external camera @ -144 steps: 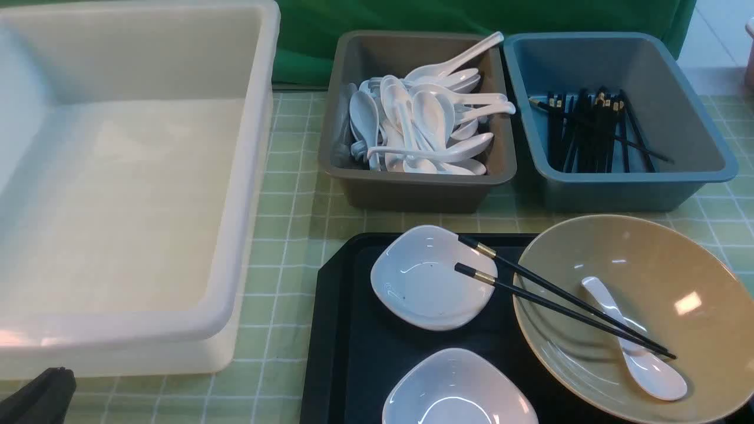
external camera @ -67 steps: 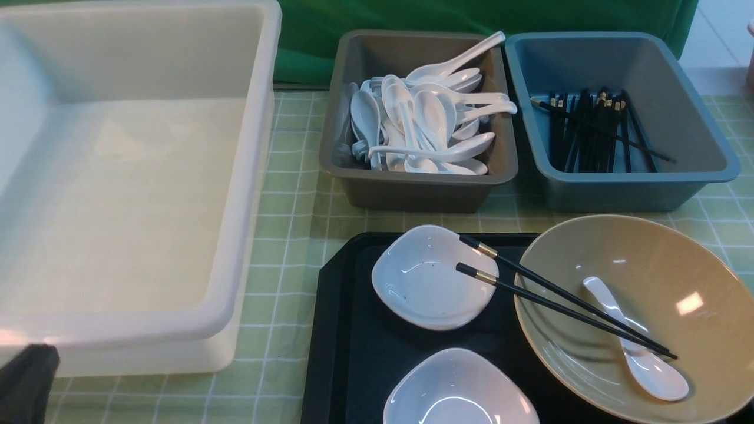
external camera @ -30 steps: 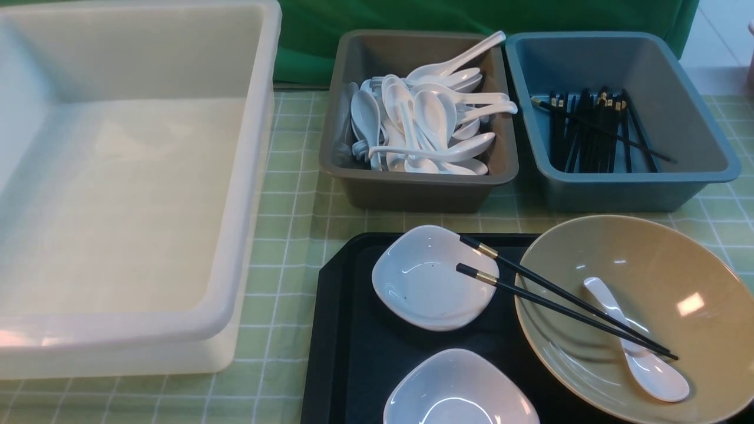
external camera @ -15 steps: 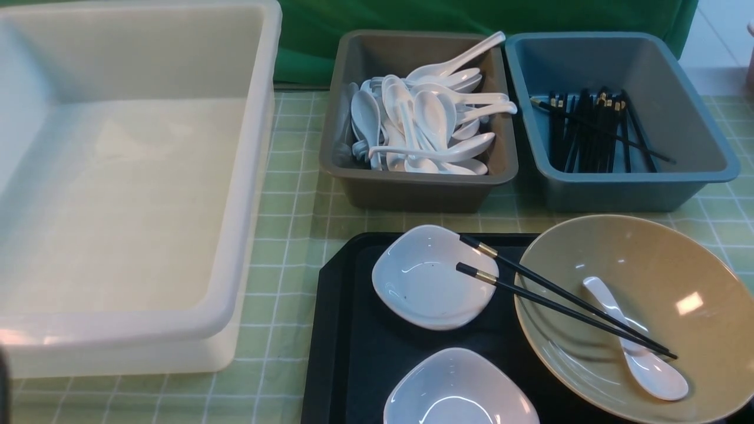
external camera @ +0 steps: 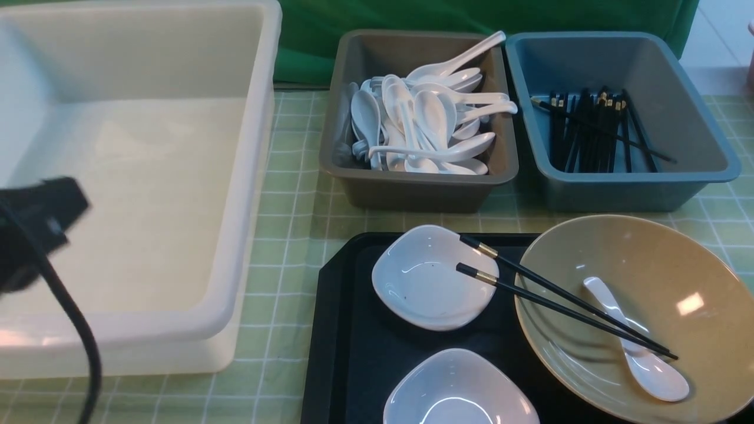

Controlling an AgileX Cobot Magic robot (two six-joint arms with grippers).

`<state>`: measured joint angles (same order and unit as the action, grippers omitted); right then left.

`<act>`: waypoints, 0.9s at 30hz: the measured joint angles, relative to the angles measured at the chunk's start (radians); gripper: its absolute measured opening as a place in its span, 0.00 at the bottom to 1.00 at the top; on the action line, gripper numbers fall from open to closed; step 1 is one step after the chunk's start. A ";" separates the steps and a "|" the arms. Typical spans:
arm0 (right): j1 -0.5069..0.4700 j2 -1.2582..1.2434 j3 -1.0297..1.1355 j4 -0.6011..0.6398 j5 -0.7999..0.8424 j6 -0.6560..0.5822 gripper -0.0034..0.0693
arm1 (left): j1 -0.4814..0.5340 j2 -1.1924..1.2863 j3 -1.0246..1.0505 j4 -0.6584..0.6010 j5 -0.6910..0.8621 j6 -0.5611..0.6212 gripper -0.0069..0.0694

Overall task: On green table put chopsticks spoon bowls plates into blue grey white boxes.
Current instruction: 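Move the grippers toward the tableware on the black tray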

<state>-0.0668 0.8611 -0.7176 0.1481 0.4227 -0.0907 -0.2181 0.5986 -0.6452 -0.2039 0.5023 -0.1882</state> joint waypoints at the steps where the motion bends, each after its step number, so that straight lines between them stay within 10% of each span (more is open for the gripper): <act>1: 0.044 0.056 -0.039 0.065 0.052 -0.112 0.37 | -0.052 0.009 0.003 -0.055 0.000 0.055 0.09; 10: 0.239 0.395 -0.245 0.294 0.381 -0.666 0.42 | -0.265 0.120 0.005 -0.348 0.003 0.368 0.09; 16: 0.267 0.541 -0.249 0.300 0.365 -1.045 0.63 | -0.300 0.158 0.005 -0.410 0.003 0.453 0.09; 27: 0.267 0.769 -0.250 0.301 0.274 -1.175 0.72 | -0.300 0.158 0.005 -0.412 0.018 0.460 0.09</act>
<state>0.2003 1.6305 -0.9677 0.4495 0.6971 -1.2652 -0.5186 0.7571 -0.6407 -0.6163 0.5200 0.2721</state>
